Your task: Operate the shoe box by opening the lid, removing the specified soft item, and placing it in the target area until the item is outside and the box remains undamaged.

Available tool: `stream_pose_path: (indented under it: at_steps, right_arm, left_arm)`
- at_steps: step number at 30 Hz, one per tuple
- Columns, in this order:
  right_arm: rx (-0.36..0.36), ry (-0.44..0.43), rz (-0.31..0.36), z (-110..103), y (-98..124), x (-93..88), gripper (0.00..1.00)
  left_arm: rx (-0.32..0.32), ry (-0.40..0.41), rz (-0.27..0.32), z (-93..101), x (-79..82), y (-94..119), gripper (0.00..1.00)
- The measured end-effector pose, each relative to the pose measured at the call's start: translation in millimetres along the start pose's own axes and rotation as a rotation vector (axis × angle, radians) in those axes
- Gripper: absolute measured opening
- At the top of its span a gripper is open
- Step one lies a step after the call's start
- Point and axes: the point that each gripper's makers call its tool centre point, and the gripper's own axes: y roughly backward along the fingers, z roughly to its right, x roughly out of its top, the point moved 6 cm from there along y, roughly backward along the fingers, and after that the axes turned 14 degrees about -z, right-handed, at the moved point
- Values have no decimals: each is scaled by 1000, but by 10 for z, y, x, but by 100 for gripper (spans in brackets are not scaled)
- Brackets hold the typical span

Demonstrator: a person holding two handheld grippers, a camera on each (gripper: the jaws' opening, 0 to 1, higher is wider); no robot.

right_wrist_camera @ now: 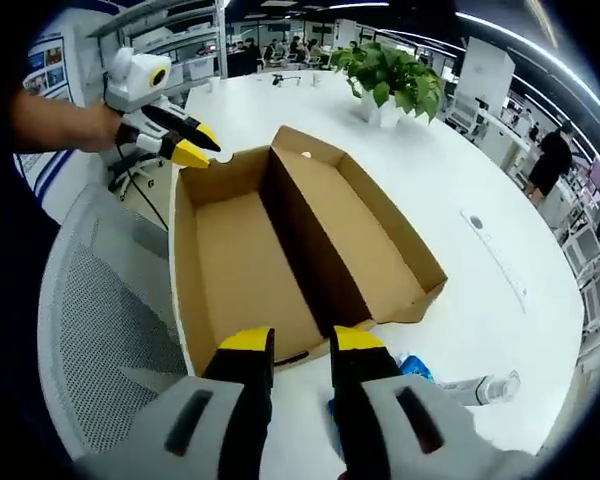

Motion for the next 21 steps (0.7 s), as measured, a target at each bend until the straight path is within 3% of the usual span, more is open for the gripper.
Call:
stream_pose_path:
  at_steps: [6,9,12,16,21]
  right_arm:
    - [-92,-107,44,-45,-56,-124,15]
    - [-88,-176,66,-95,-89,-157,12]
    - [-95,-184,71,-171,-121,-156,11]
    - [-138,-157,43,-232,-182,-186,14]
    - [-117,-179,54,-256,-215,-192,12]
  left_arm:
    - [52,-3,-38,-118,-61,-1,21]
    - [60,10,-38,-173,-89,35,21]
    - [94,32,-57,-247,-168,84,21]
    - [81,79,-94,-275,-303,71,21]
    - [62,76,-146,-234,-437,28,20]
